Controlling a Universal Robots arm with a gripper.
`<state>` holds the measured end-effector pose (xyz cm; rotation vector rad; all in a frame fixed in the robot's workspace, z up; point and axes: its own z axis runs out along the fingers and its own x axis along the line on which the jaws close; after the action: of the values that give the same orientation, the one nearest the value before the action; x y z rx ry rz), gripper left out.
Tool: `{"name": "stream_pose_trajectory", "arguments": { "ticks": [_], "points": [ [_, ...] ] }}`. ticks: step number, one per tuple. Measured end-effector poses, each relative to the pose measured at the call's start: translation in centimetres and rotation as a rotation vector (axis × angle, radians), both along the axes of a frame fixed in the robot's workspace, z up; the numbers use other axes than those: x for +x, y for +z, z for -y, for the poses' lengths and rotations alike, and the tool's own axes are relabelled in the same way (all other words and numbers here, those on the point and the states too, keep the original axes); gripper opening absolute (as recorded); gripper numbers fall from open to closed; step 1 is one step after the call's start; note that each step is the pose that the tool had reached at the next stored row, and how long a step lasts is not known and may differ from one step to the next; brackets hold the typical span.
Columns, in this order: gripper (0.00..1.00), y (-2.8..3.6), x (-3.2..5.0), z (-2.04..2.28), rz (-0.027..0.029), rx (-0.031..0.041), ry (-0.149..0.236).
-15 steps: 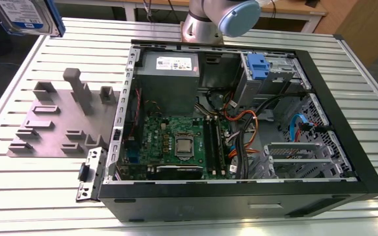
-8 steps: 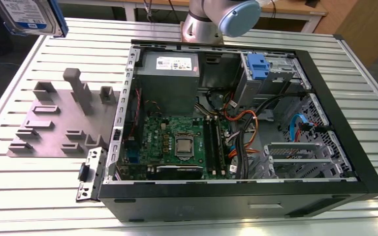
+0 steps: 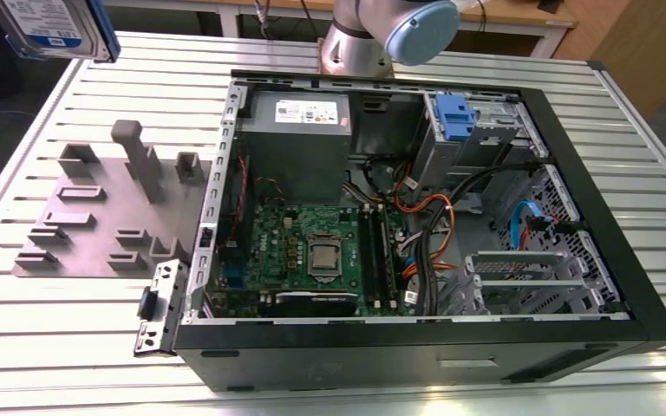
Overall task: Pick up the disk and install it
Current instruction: 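Pick up the disk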
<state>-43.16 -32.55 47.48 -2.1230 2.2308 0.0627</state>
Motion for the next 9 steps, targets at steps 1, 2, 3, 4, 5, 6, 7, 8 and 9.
{"name": "stream_pose_trajectory", "arguments": {
  "ticks": [1,2,3,4,5,6,7,8,9],
  "points": [
    [0.37,0.08,0.0,0.0,-0.0001,0.0,0.0],
    [0.37,0.11,0.04,0.0,-0.0003,-0.0001,0.0],
    [0.37,0.11,0.09,0.0,-0.0003,0.0,0.0],
    [0.37,0.11,0.15,0.0,-0.0003,0.0,0.0],
    [0.37,0.11,0.25,0.0,-0.0005,-0.0001,0.0],
    [0.37,0.11,0.36,0.0,-0.0007,-0.0001,0.0],
    [0.37,0.11,0.49,0.0,-0.0008,-0.0001,0.0],
    [0.37,0.11,0.6,0.0,-0.0009,-0.0001,0.0],
    [0.37,0.11,0.7,0.0,-0.001,-0.0001,0.0]
  ]
}}
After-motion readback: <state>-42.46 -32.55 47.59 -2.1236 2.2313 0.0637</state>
